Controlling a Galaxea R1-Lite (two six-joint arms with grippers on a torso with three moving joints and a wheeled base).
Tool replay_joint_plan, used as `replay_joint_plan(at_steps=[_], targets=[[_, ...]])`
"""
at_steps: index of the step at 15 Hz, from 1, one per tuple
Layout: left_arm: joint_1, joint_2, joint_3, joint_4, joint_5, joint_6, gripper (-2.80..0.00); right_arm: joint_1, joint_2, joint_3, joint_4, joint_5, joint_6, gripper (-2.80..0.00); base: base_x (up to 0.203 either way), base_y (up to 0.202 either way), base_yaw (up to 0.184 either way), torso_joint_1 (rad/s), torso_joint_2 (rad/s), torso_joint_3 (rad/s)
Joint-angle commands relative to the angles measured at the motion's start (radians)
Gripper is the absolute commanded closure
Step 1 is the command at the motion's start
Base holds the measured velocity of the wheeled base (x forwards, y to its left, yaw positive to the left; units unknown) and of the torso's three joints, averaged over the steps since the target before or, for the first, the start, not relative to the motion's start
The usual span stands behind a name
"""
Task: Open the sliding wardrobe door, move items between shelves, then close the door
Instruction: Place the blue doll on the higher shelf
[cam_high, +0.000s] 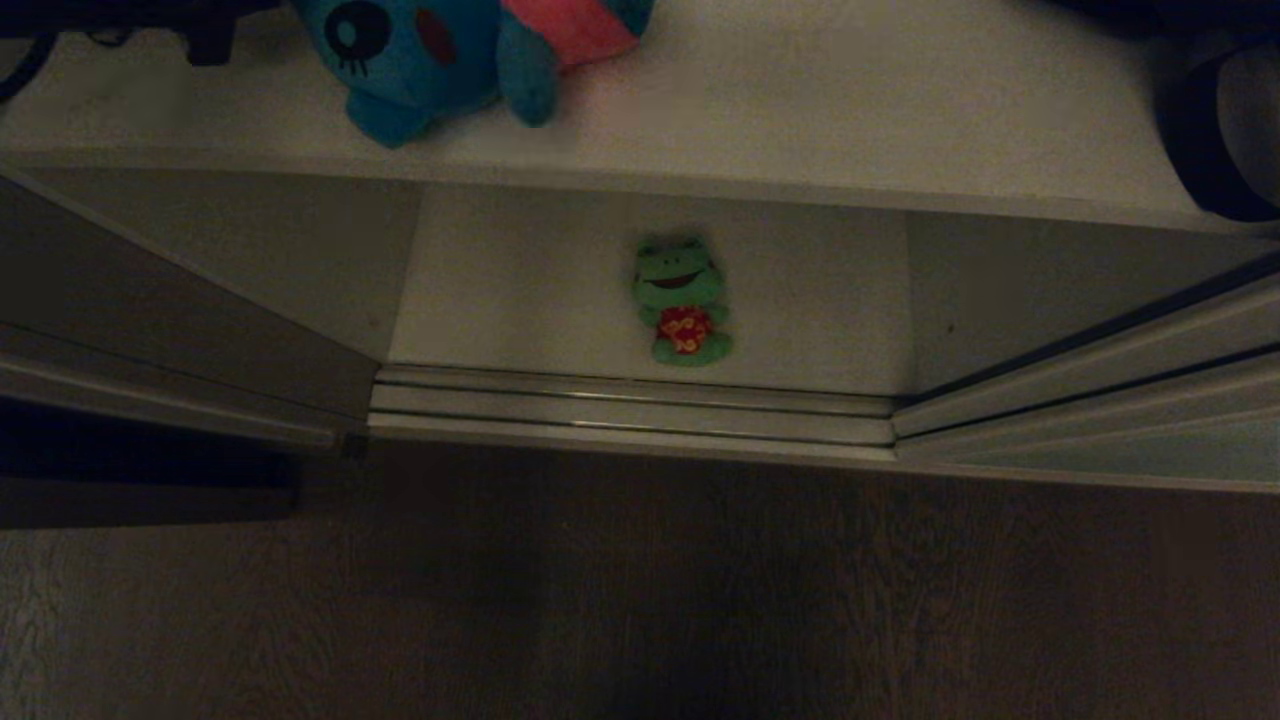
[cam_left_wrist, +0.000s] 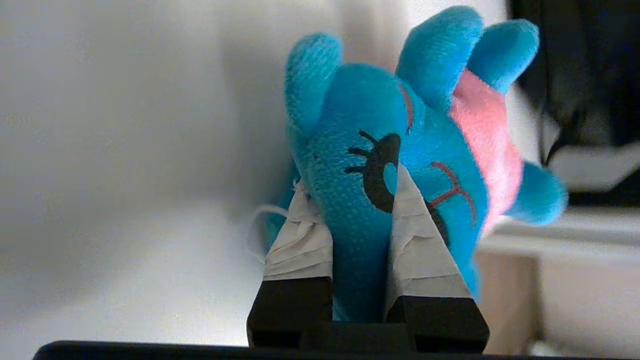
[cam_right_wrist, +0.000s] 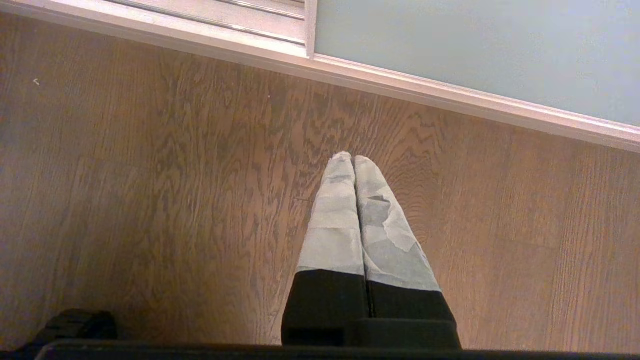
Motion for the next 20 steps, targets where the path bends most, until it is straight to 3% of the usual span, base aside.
replay_joint_plan(at_steps=[1, 3, 4, 5, 13, 14, 20], targets=[[0.003, 0.073, -0.075, -0.029, 0.002, -0.043, 0.0, 0.0, 0.0, 0.0, 0.0, 0.0, -0.001, 0.0, 0.0, 0.0, 0.0, 0.0, 0.0, 0.0], [0.006, 0.082, -0.077, -0.159, 0.021, -0.056, 0.0, 0.0, 0.0, 0.0, 0.0, 0.0, -0.001, 0.0, 0.0, 0.0, 0.0, 0.0, 0.0, 0.0], [0.006, 0.084, -0.077, -0.19, 0.063, -0.057, 0.0, 0.0, 0.0, 0.0, 0.0, 0.0, -0.001, 0.0, 0.0, 0.0, 0.0, 0.0, 0.0, 0.0], [0.006, 0.08, -0.077, -0.201, 0.093, -0.056, 0.0, 0.0, 0.0, 0.0, 0.0, 0.0, -0.001, 0.0, 0.0, 0.0, 0.0, 0.0, 0.0, 0.0], [0.006, 0.076, -0.075, -0.197, 0.12, -0.046, 0.0, 0.0, -0.002, 0.0, 0.0, 0.0, -0.001, 0.0, 0.0, 0.0, 0.0, 0.0, 0.0, 0.0], [0.006, 0.075, -0.075, -0.201, 0.152, -0.044, -2.8, 0.0, 0.0, 0.0, 0.0, 0.0, -0.001, 0.0, 0.0, 0.0, 0.0, 0.0, 0.0, 0.0], [0.008, 0.049, -0.075, -0.292, 0.158, -0.031, -2.8, 0.0, -0.002, 0.0, 0.0, 0.0, -0.001, 0.0, 0.0, 0.0, 0.0, 0.0, 0.0, 0.0]])
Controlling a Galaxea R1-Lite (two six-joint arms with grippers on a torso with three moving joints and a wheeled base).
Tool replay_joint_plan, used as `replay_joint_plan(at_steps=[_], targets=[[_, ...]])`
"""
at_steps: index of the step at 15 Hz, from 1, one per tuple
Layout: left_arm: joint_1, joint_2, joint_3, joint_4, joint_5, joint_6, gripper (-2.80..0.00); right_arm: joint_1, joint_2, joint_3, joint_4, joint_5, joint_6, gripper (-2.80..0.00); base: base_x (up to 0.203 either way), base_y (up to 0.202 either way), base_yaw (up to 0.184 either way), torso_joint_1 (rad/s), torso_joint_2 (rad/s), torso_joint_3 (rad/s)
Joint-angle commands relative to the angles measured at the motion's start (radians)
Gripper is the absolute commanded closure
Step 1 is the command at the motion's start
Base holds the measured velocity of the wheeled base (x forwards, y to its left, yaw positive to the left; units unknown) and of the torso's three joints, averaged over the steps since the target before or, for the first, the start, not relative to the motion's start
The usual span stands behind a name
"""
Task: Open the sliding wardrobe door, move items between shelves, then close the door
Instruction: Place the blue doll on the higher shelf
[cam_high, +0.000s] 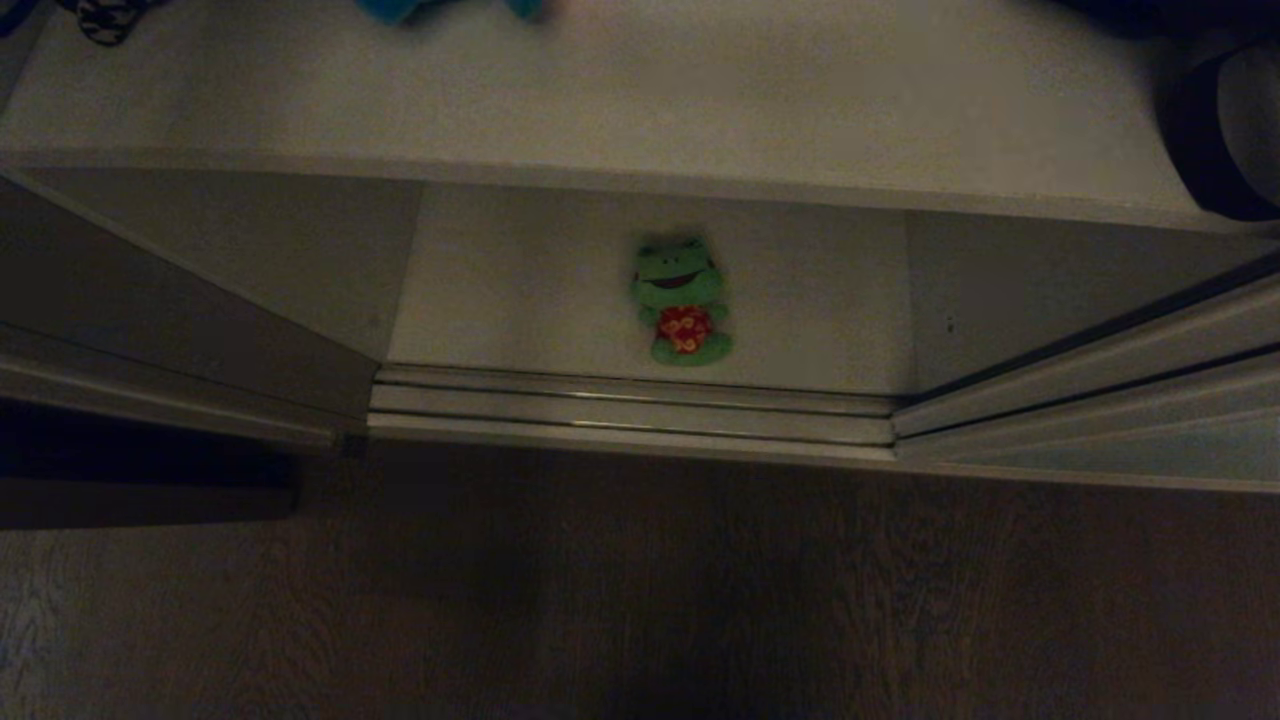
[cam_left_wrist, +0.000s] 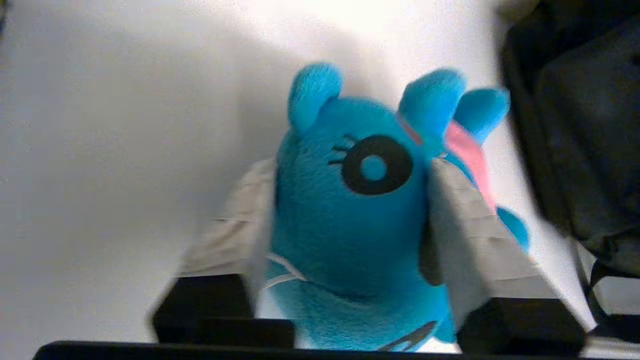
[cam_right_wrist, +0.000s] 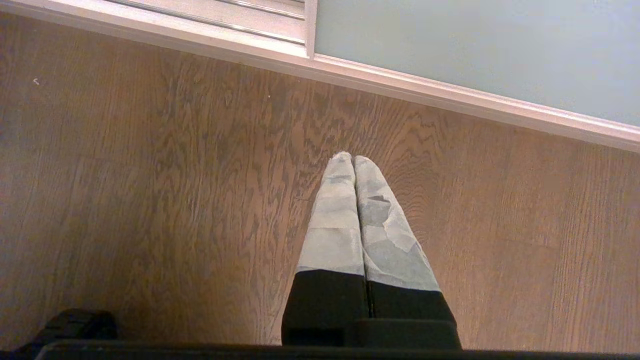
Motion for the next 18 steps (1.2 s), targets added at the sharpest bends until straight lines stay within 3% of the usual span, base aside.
replay_joint_plan(at_steps=[1, 4, 10, 11, 14, 18], targets=[[0.0, -0.028, 0.0, -0.017, -0.007, 0.004, -2.8, 0.0, -0.001, 0.0, 0.0, 0.001, -0.001, 0.0, 0.0, 0.0, 0.0, 0.0, 0.0, 0.0], [-0.002, -0.026, 0.001, -0.017, -0.009, 0.025, -2.8, 0.0, -0.001, 0.0, 0.0, 0.001, -0.001, 0.0, 0.0, 0.0, 0.0, 0.0, 0.0, 0.0], [-0.002, -0.12, 0.027, 0.004, -0.009, 0.006, -2.8, 0.0, 0.0, 0.0, 0.0, 0.001, -0.001, 0.0, 0.0, 0.0, 0.0, 0.0, 0.0, 0.0], [-0.003, -0.159, 0.056, 0.038, -0.01, 0.013, 0.0, 0.0, 0.0, 0.0, 0.0, 0.001, -0.001, 0.0, 0.0, 0.0, 0.0, 0.0, 0.0, 0.0], [-0.01, -0.295, 0.167, 0.131, -0.029, 0.036, 0.0, 0.0, 0.0, 0.0, 0.0, 0.001, -0.001, 0.0, 0.0, 0.0, 0.0, 0.0, 0.0, 0.0], [-0.009, -0.528, 0.49, 0.328, -0.028, 0.044, 0.0, 0.0, 0.0, 0.0, 0.0, 0.001, -0.001, 0.0, 0.0, 0.0, 0.0, 0.0, 0.0, 0.0]])
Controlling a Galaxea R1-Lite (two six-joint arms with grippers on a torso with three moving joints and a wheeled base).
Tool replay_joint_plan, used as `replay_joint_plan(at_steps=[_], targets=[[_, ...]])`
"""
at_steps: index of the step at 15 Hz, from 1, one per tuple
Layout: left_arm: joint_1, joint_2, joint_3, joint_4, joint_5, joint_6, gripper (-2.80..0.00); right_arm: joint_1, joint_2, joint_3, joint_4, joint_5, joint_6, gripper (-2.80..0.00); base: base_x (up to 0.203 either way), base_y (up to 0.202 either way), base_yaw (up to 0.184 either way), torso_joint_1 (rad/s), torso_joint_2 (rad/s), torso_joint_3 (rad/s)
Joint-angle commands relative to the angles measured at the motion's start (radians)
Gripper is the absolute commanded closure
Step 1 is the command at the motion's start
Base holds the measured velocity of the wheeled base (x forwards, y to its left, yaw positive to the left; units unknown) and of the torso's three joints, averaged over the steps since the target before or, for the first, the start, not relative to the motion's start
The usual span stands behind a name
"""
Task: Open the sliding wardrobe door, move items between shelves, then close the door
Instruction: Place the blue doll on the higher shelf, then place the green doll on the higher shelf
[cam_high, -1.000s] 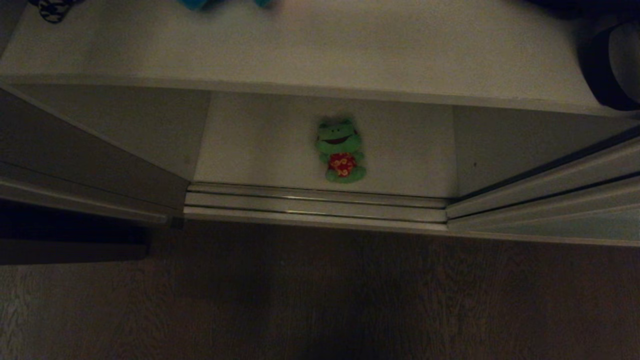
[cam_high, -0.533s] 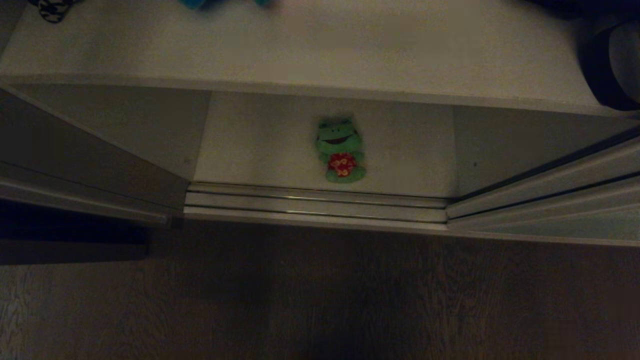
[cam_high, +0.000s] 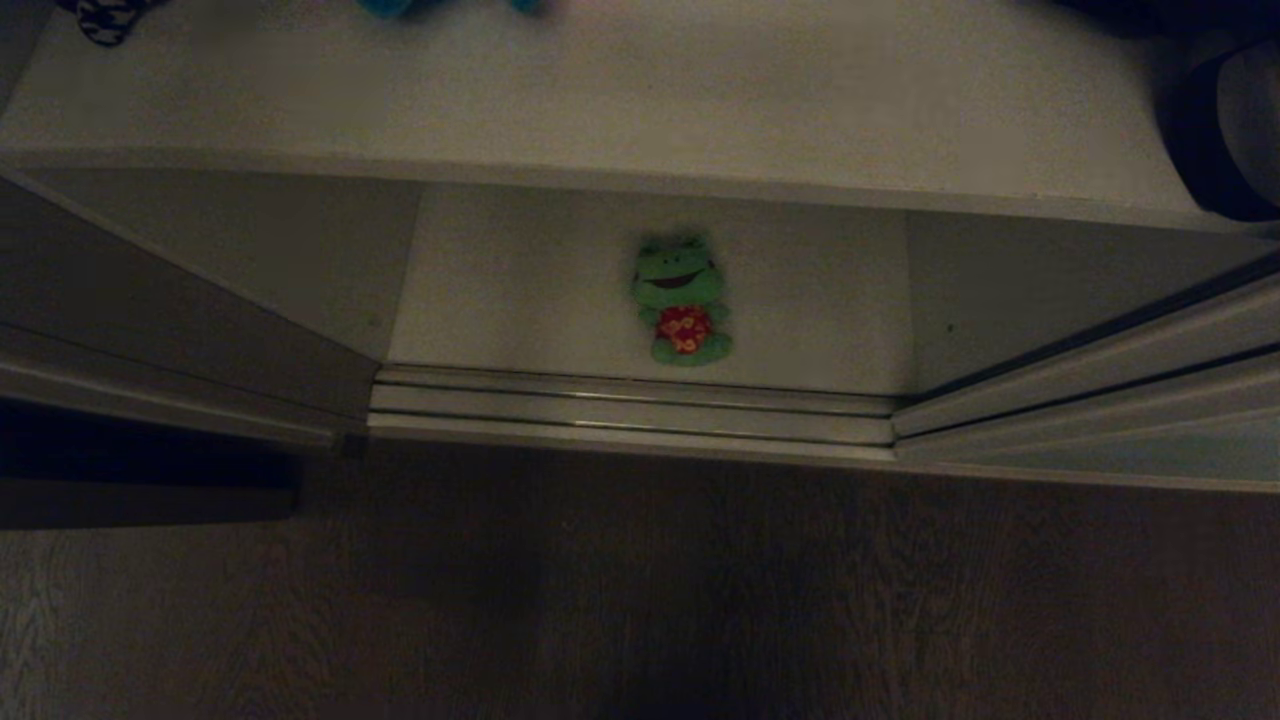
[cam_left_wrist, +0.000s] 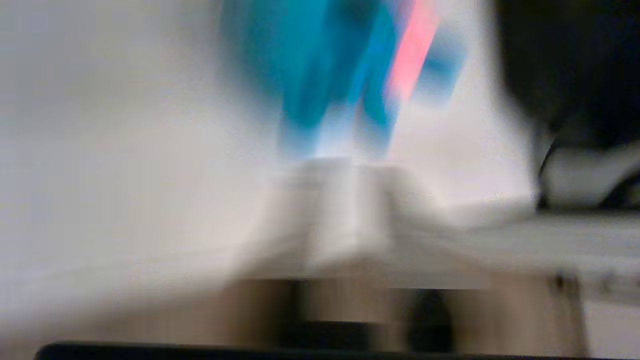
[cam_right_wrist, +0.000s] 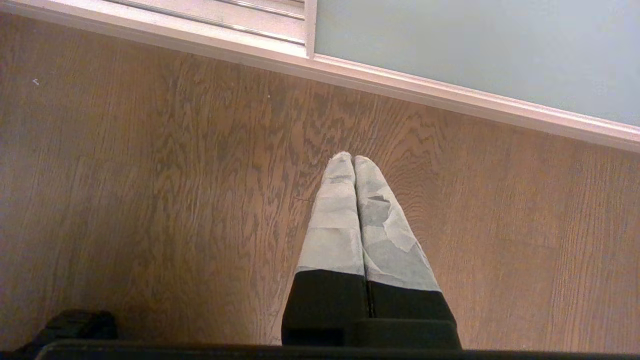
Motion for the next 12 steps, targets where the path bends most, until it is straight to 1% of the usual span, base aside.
replay_joint_plan(at_steps=[1, 4, 6, 7, 8, 9, 10, 12], targets=[[0.003, -0.199, 0.198, 0.111, 0.0, -0.004, 0.0, 0.0, 0.0, 0.0, 0.0, 0.001, -0.001, 0.0, 0.0, 0.0, 0.0, 0.0, 0.0, 0.0], [0.006, -0.357, 0.412, 0.289, -0.002, -0.007, 0.0, 0.0, -0.002, 0.0, 0.0, 0.001, -0.001, 0.0, 0.0, 0.0, 0.0, 0.0, 0.0, 0.0], [0.006, -0.403, 0.55, 0.391, -0.005, -0.004, 0.0, 0.0, 0.0, 0.0, 0.0, 0.001, -0.001, 0.0, 0.0, 0.0, 0.0, 0.0, 0.0, 0.0], [0.006, -0.405, 0.623, 0.412, -0.004, -0.001, 0.0, 0.0, 0.0, 0.0, 0.0, 0.001, -0.001, 0.0, 0.0, 0.0, 0.0, 0.0, 0.0, 0.0], [0.006, -0.393, 0.696, 0.41, -0.004, 0.007, 0.0, 0.0, -0.001, 0.0, 0.0, 0.001, -0.001, 0.0, 0.0, 0.0, 0.0, 0.0, 0.0, 0.0], [0.006, -0.35, 0.765, 0.377, -0.005, 0.025, 0.0, 0.0, 0.0, 0.0, 0.0, 0.001, -0.001, 0.0, 0.0, 0.0, 0.0, 0.0, 0.0, 0.0], [0.006, -0.271, 0.825, 0.309, -0.009, 0.047, 0.0, 0.0, -0.001, 0.0, 0.0, 0.001, -0.001, 0.0, 0.0, 0.0, 0.0, 0.0, 0.0, 0.0], [0.005, -0.072, 0.908, 0.115, -0.022, 0.087, 0.0, 0.0, -0.001, 0.0, 0.0, 0.001, -0.001, 0.0, 0.0, 0.0, 0.0, 0.0, 0.0, 0.0]])
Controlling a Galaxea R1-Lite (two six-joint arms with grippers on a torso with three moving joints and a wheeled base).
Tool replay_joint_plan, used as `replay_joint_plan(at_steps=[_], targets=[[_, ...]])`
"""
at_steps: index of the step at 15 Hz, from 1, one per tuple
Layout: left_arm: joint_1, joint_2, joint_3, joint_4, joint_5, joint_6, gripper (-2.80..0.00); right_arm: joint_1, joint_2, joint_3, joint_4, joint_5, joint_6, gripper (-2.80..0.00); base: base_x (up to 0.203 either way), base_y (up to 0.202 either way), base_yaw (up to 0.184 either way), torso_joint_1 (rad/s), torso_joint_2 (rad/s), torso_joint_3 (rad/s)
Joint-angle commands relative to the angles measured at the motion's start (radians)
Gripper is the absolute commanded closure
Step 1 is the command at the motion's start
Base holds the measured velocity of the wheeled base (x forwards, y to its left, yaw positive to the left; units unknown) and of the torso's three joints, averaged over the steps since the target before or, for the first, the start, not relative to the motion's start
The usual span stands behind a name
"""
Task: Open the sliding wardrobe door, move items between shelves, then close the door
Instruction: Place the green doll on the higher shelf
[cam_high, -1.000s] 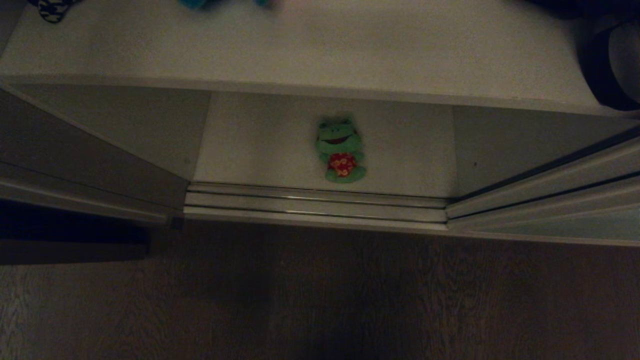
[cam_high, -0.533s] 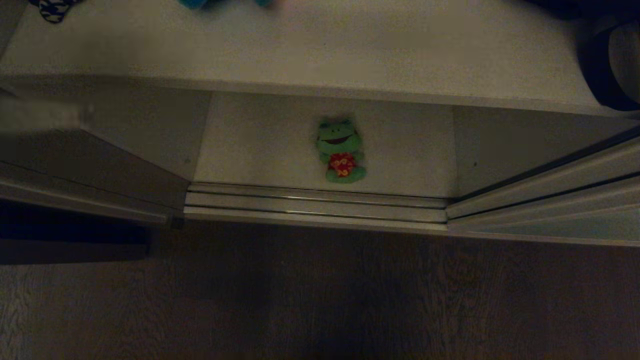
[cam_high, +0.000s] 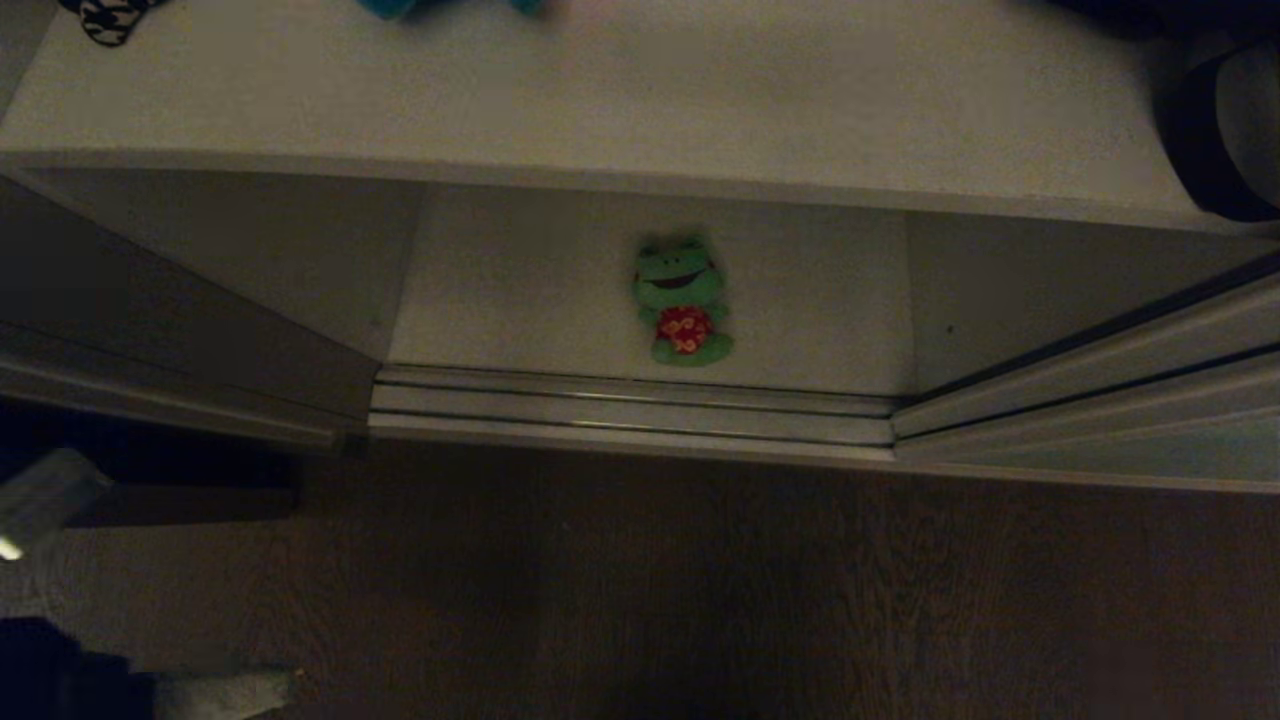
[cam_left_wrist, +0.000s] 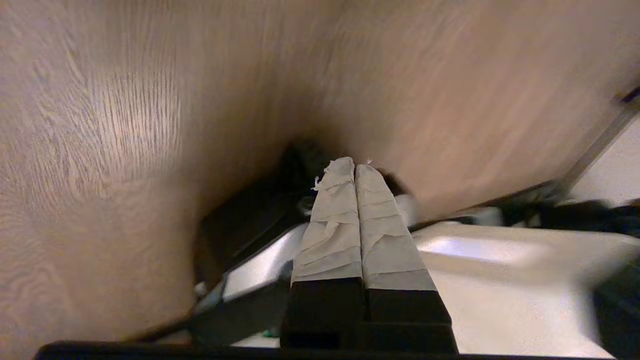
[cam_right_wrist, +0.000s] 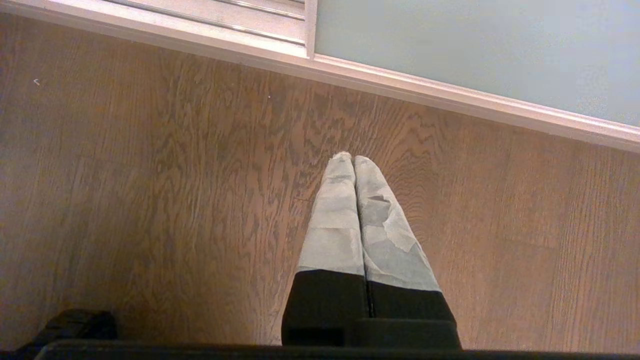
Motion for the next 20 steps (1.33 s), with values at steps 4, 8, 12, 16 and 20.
replay_joint_plan(at_steps=[4, 8, 12, 16, 20], targets=[[-0.02, 0.611, 0.001, -0.45, -0.048, 0.049, 0.0, 0.0, -0.001, 0.0, 0.0, 0.0, -0.001, 0.0, 0.0, 0.0, 0.0, 0.0, 0.0, 0.0], [-0.069, 0.936, -0.346, -0.547, -0.112, 0.018, 0.0, 0.0, 0.0, 0.0, 0.0, 0.0, -0.001, 0.0, 0.0, 0.0, 0.0, 0.0, 0.0, 0.0], [-0.127, 1.121, -0.628, -0.561, -0.13, -0.055, 0.0, 0.0, 0.0, 0.0, 0.0, 0.0, -0.001, 0.0, 0.0, 0.0, 0.0, 0.0, 0.0, 0.0], [-0.157, 1.181, -0.793, -0.573, -0.127, -0.095, -2.8, 0.0, 0.0, 0.0, 0.0, 0.0, -0.001, 0.0, 0.0, 0.0, 0.0, 0.0, 0.0, 0.0], [-0.163, 1.316, -0.984, -0.577, -0.064, -0.122, -2.8, 0.0, 0.0, 0.0, 0.0, 0.0, -0.001, 0.0, 0.0, 0.0, 0.0, 0.0, 0.0, 0.0]])
